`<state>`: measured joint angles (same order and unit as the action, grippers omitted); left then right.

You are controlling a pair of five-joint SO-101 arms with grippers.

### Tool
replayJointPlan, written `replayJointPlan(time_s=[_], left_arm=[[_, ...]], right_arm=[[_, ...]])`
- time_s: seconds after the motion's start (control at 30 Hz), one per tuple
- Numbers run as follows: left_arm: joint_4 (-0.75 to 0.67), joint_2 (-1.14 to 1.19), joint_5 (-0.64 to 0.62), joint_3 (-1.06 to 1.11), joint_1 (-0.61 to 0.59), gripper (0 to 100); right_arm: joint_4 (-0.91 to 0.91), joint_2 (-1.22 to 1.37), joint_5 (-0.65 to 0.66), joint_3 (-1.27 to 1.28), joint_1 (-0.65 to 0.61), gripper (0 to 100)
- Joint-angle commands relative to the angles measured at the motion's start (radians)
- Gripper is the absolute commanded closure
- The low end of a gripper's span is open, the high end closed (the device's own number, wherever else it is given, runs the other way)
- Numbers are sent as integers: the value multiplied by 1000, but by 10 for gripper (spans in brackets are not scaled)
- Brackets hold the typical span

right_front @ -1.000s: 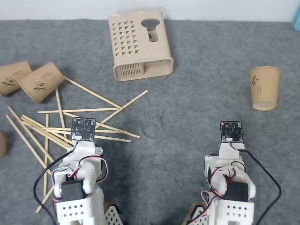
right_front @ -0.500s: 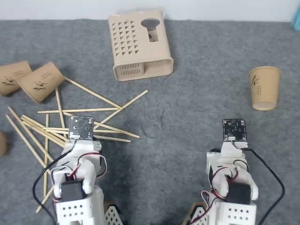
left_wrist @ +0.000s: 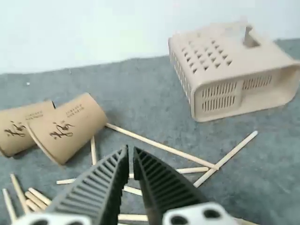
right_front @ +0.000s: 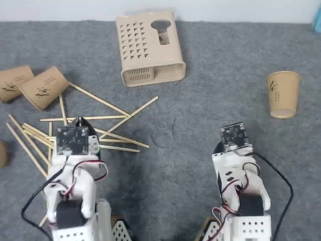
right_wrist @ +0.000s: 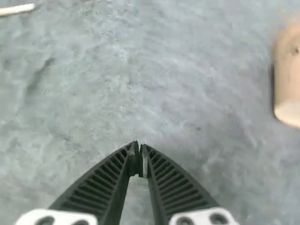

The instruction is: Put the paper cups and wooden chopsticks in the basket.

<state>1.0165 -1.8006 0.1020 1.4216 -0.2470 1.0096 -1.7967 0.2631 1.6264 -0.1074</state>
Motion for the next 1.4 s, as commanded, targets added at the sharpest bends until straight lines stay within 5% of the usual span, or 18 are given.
replayJointPlan(time_s=[0.0, 0.13, 0.3, 0.67, 0.97, 1.37], left_arm=[[146, -8, -32, -199, 5, 985], [183, 124, -31, -341, 3, 984], [192, 559, -37, -621, 2, 984], [175, 1131, -241, -1004, 95, 984], [-38, 1482, -367, -1006, 167, 842], [-509, 1783, -473, -1006, 189, 813]], right_arm=[[59, 7, 28, -124, -27, 988], [173, 8, 20, -295, -77, 987], [197, 31, 18, -368, -173, 956], [-263, 553, -282, -373, -200, 879], [-579, 1030, -342, -338, -196, 879], [-565, 1084, -313, -367, -200, 877]])
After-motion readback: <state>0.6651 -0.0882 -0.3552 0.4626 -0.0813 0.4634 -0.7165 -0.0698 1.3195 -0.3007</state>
